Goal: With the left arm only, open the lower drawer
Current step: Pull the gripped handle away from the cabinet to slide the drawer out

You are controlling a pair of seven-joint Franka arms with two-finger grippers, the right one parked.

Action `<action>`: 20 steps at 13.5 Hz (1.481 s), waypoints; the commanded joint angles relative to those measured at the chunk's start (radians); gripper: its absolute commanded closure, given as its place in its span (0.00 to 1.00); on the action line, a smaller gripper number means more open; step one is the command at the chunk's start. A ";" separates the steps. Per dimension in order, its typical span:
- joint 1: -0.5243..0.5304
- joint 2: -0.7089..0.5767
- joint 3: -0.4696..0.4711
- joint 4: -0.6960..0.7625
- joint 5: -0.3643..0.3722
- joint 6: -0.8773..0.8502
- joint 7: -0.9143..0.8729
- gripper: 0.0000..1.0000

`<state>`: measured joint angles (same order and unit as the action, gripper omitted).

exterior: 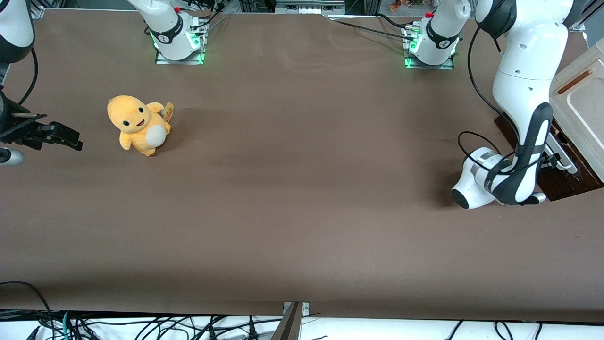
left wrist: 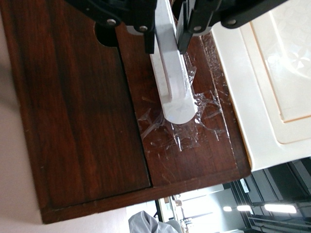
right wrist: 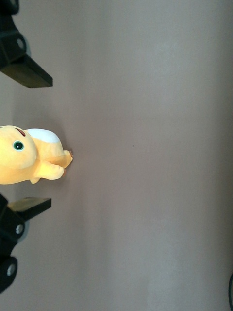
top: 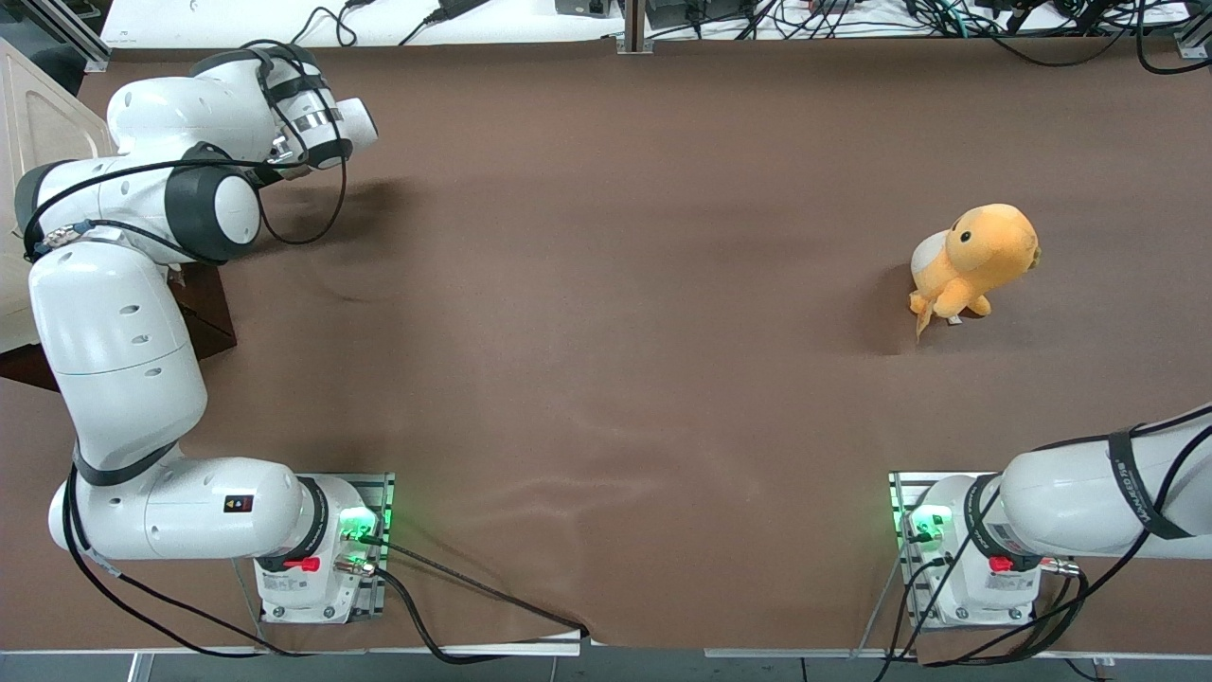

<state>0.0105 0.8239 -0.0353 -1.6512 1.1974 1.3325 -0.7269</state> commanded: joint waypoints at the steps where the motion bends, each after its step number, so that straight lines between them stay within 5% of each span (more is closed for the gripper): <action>1: -0.034 0.021 -0.005 0.059 -0.007 -0.021 0.041 0.88; 11: -0.110 0.029 -0.005 0.106 -0.136 -0.023 0.040 0.88; 20: -0.152 0.030 -0.005 0.110 -0.176 -0.032 0.040 0.87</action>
<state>-0.0996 0.8367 -0.0377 -1.5742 1.0952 1.3292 -0.7217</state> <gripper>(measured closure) 0.784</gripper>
